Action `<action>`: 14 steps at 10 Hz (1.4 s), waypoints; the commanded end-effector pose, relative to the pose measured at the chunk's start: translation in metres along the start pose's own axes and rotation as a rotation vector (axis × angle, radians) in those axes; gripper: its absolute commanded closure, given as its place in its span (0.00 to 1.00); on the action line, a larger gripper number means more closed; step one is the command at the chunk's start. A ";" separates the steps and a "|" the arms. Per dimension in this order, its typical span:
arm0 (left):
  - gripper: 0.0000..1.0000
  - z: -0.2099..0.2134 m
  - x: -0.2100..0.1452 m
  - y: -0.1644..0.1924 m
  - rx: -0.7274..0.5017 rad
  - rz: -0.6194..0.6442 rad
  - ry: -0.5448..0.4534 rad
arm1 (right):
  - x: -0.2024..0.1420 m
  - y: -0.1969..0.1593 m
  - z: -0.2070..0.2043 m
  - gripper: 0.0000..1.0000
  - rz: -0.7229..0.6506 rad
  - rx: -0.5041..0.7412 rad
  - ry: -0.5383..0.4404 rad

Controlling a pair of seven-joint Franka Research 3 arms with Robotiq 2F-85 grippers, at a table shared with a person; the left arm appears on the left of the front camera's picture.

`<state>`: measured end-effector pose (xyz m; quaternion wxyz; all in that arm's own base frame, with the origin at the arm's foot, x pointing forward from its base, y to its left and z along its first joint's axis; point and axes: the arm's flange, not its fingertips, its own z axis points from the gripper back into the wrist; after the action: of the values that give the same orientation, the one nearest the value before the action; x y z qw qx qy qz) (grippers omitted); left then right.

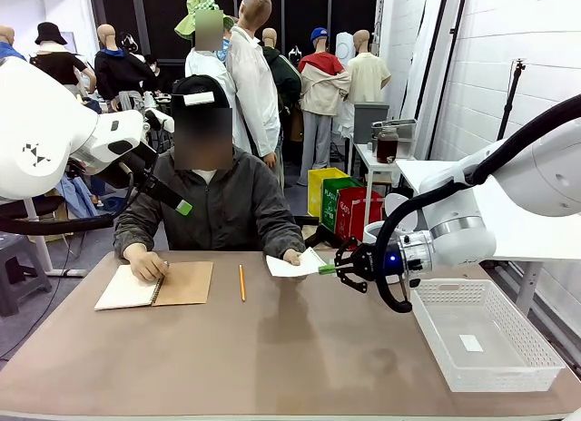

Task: Sort the paper based on its condition.
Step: If a person hands you a paper, place it in the Organizing basket , and if it's crumpled, put it in the Trash can.

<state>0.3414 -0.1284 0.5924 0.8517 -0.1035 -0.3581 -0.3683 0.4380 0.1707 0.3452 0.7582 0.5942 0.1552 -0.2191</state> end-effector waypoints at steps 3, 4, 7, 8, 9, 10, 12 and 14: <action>0.00 0.001 0.001 0.002 -0.006 0.003 0.001 | 0.003 0.003 -0.006 1.00 0.038 0.003 -0.025; 0.00 0.001 0.001 0.002 -0.006 0.003 0.001 | -0.004 0.011 0.000 1.00 0.064 -0.005 -0.037; 0.00 0.001 0.001 0.002 -0.006 0.003 0.001 | -0.044 0.072 0.055 1.00 0.249 -0.072 -0.167; 0.00 0.001 0.001 0.002 -0.006 0.003 0.001 | -0.056 0.087 0.078 1.00 0.284 -0.085 -0.211; 0.00 0.001 0.001 0.002 -0.006 0.003 0.001 | -0.065 0.096 0.099 1.00 0.305 -0.104 -0.248; 0.00 0.001 0.001 0.002 -0.006 0.003 0.001 | -0.074 0.100 0.120 1.00 0.325 -0.136 -0.278; 0.00 0.001 0.001 0.002 -0.006 0.003 0.001 | -0.084 0.097 0.153 1.00 0.348 -0.203 -0.304; 0.00 0.001 0.001 0.002 -0.006 0.003 0.001 | -0.089 0.086 0.177 1.00 0.344 -0.298 -0.284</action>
<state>0.3414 -0.1284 0.5925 0.8517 -0.1035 -0.3582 -0.3683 0.4115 0.0357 0.5052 0.8675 0.4730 -0.0480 -0.1462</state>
